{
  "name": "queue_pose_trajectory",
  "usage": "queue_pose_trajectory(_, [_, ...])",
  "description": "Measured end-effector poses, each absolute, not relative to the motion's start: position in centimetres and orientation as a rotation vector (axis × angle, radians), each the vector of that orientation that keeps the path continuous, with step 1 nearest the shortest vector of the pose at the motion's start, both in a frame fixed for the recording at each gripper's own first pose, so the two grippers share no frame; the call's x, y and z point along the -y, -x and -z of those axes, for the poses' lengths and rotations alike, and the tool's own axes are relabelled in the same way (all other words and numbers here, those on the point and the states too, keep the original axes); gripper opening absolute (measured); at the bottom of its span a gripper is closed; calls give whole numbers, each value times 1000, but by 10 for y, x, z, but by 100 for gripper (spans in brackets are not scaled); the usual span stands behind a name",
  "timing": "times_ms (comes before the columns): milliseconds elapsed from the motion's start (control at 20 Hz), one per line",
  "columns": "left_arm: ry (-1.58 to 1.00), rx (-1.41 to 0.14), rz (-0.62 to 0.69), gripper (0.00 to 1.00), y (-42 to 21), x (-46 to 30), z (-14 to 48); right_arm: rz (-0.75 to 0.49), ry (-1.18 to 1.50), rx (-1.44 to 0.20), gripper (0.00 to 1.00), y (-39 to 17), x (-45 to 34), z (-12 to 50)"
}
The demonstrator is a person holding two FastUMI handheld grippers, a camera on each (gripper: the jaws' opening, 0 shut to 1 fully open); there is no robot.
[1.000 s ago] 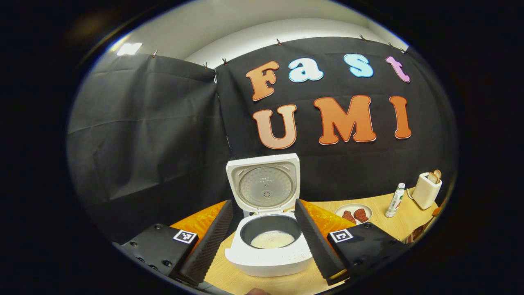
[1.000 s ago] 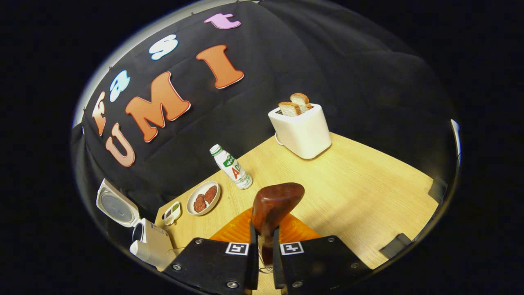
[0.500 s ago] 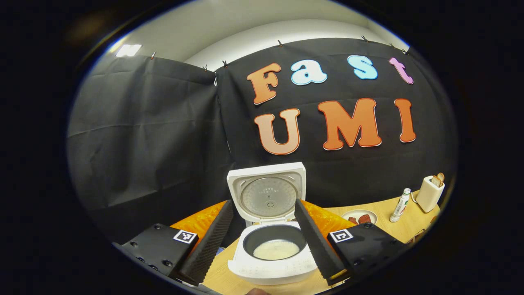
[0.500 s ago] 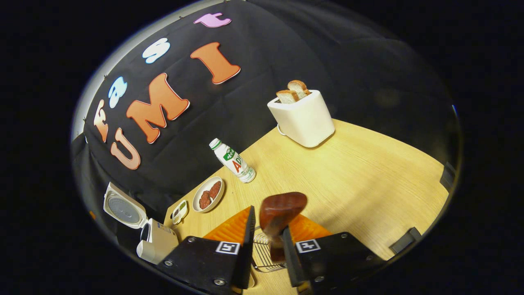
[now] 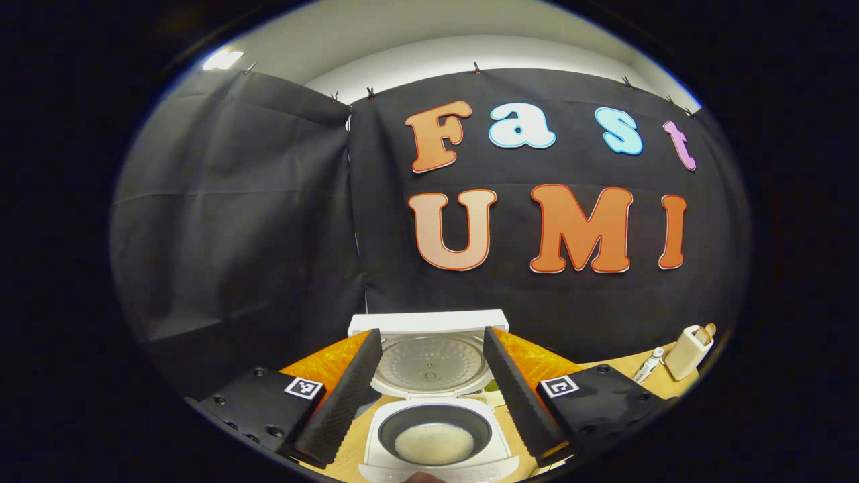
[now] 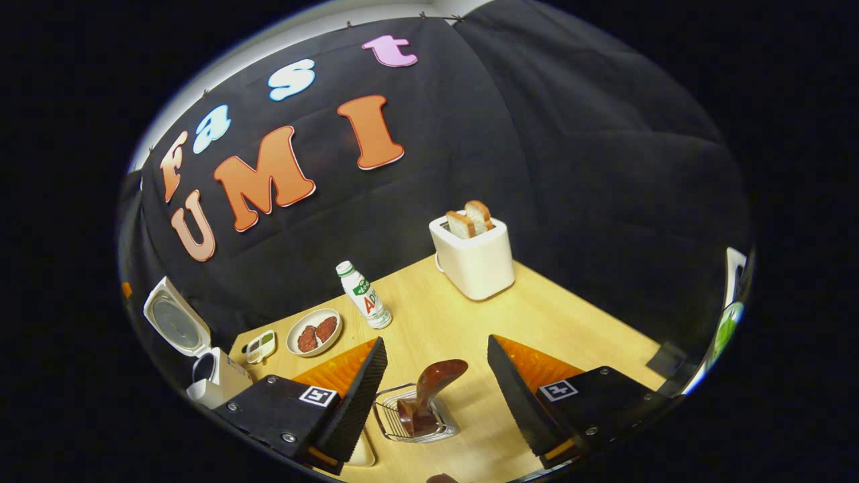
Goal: Close the left gripper, press the button to open the rice cooker; take a wooden spoon from the chopstick holder with the right hand, scoop a spoonful of rice and pour it into the rice cooker, then put the wooden spoon back into the chopstick holder.
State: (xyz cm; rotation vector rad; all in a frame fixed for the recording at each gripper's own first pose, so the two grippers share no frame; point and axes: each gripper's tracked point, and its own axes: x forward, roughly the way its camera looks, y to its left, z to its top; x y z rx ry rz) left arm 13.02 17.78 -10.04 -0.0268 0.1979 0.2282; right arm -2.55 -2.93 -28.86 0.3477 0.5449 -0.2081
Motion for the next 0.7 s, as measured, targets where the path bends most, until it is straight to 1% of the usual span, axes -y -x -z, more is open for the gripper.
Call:
queue_pose_trajectory(250, [94, -205, -202, 100, -190, -199, 94, 253, -258, -442, 95, 41, 45, 215])
queue_pose_trajectory(350, [147, -219, -211, 100, -214, -210, 95, 268, -237, -401, 95, 50, 49, 192])
queue_pose_trajectory(550, [159, -271, -252, 100, -256, -235, 110, 295, -207, -363, 95, 63, 54, 166])
queue_pose_trajectory(700, [183, -360, -261, 99, -281, -244, 141, 294, -190, -362, 95, 72, 54, 164])
